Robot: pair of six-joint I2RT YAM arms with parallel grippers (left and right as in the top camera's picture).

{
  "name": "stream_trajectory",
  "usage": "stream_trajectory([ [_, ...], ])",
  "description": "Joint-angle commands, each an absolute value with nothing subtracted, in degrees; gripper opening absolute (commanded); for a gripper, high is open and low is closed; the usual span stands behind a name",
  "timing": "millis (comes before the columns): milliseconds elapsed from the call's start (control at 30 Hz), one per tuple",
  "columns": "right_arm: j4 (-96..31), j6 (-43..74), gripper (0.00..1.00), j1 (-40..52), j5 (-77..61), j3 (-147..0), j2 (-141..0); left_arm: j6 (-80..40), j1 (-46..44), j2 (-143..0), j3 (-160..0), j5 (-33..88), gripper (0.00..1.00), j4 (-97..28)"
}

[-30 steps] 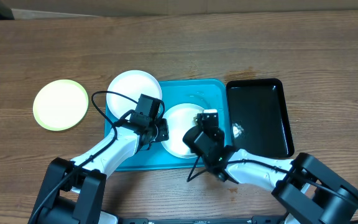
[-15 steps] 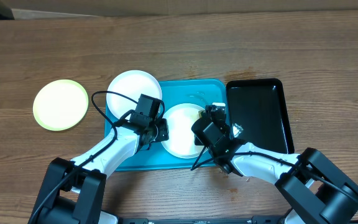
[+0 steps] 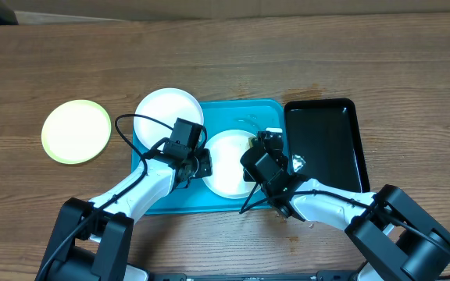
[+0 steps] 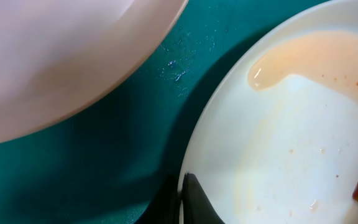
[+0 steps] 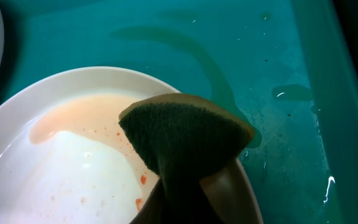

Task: Clean dirty plates on tray and stack at the side
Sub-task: 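Continue scrubbing the white plate's near side with the sponge in right gripper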

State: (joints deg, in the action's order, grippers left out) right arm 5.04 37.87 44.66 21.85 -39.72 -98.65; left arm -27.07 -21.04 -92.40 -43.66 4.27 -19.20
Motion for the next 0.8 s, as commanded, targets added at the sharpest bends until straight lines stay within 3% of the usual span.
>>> stream_trajectory([
  [0, 5.78, 37.5, 0.04, 44.99, 22.63, -39.31, -99.15, -27.44, -21.41, -94.61, -42.92, 3.01, 0.04, -20.25],
  [767, 13.69, 34.24, 0.04, 44.88, 25.89, -39.33, -102.04, -27.44, -21.39, -94.61, -42.92, 2.98, 0.04, -20.03],
])
